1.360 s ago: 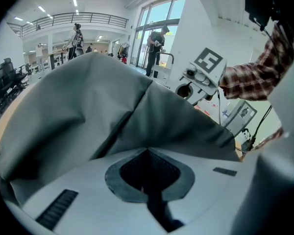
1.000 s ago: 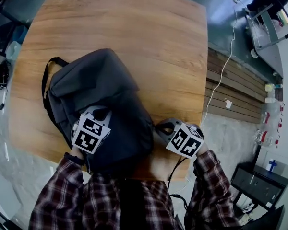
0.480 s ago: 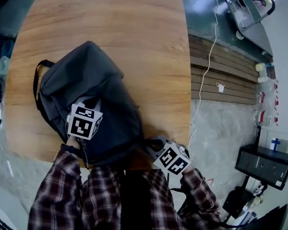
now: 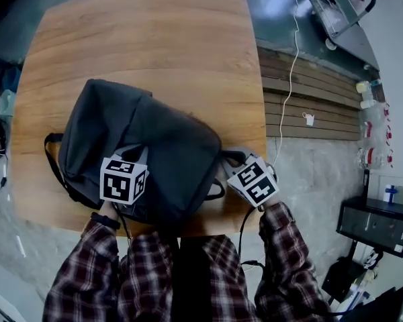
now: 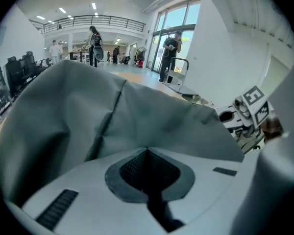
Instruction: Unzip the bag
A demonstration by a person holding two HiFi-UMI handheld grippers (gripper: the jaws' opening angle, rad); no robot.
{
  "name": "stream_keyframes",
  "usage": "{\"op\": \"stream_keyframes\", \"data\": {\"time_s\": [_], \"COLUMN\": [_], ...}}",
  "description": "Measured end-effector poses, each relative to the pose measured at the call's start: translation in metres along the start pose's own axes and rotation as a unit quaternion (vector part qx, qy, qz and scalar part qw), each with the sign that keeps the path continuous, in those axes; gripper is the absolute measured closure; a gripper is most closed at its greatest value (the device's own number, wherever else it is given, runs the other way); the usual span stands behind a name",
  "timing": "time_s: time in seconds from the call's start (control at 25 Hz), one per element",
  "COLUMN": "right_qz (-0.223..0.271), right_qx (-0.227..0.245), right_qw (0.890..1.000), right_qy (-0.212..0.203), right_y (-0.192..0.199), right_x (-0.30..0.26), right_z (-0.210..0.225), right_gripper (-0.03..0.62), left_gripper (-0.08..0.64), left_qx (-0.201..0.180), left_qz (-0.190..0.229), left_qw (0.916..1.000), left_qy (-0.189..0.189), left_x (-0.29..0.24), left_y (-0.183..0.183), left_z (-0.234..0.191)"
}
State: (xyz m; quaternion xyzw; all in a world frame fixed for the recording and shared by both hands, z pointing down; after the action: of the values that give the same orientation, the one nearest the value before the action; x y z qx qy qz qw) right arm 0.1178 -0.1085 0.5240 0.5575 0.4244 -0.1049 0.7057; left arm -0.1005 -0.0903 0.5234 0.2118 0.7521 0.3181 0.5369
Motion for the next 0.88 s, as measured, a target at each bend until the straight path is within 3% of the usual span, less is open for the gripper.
{"op": "stream_keyframes", "data": {"time_s": [0.16, 0.28, 0.4, 0.48, 0.6, 0.72, 0.88], "right_qz": [0.005, 0.008, 0.014, 0.014, 0.009, 0.003, -0.011], "right_qx": [0.01, 0.014, 0.023, 0.022, 0.025, 0.028, 0.024], "right_qw": [1.0, 1.0, 0.999, 1.0, 0.999, 0.999, 0.999], "right_qy": [0.0, -0.011, -0.017, -0.018, -0.019, -0.017, -0.023], "right_y": [-0.023, -0.033, -0.035, -0.031, -0.026, -0.022, -0.011], "right_x": [-0.023, -0.035, -0.039, -0.037, -0.03, -0.027, -0.025], "right_z": [0.026, 0.033, 0.033, 0.031, 0.024, 0.019, 0.019], "right_gripper": [0.575, 0.575, 0.575, 0.575, 0.575, 0.575, 0.575], "left_gripper": [0.551, 0.551, 0.551, 0.551, 0.551, 0.551, 0.551], "left_qx": [0.038, -0.015, -0.083, -0.12, -0.164, -0.178, -0.154], "left_qz": [-0.001, 0.014, 0.036, 0.034, 0.009, -0.035, -0.054], "left_qw": [0.9991, 0.9957, 0.9796, 0.9683, 0.9561, 0.948, 0.9509], "left_qy": [0.016, 0.09, 0.18, 0.217, 0.243, 0.261, 0.263], "left_x": [0.009, 0.017, 0.002, -0.025, -0.059, -0.078, -0.096], "left_y": [0.005, -0.015, -0.055, -0.073, -0.083, -0.074, -0.066], "left_z": [0.008, 0.037, 0.084, 0.11, 0.134, 0.138, 0.131]}}
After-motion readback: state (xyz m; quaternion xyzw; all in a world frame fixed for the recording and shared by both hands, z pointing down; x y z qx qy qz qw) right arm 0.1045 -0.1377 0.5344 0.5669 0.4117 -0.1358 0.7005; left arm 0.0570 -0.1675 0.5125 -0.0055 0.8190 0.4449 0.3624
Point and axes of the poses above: the fingertips, and each gripper's own axes: x backward along the fingers, z to its right, y out of its underside, the point moved 2 cm from there along x, backward along the fingers, and after that the axes turned 9 degrees about z, right-handed, at the moved point
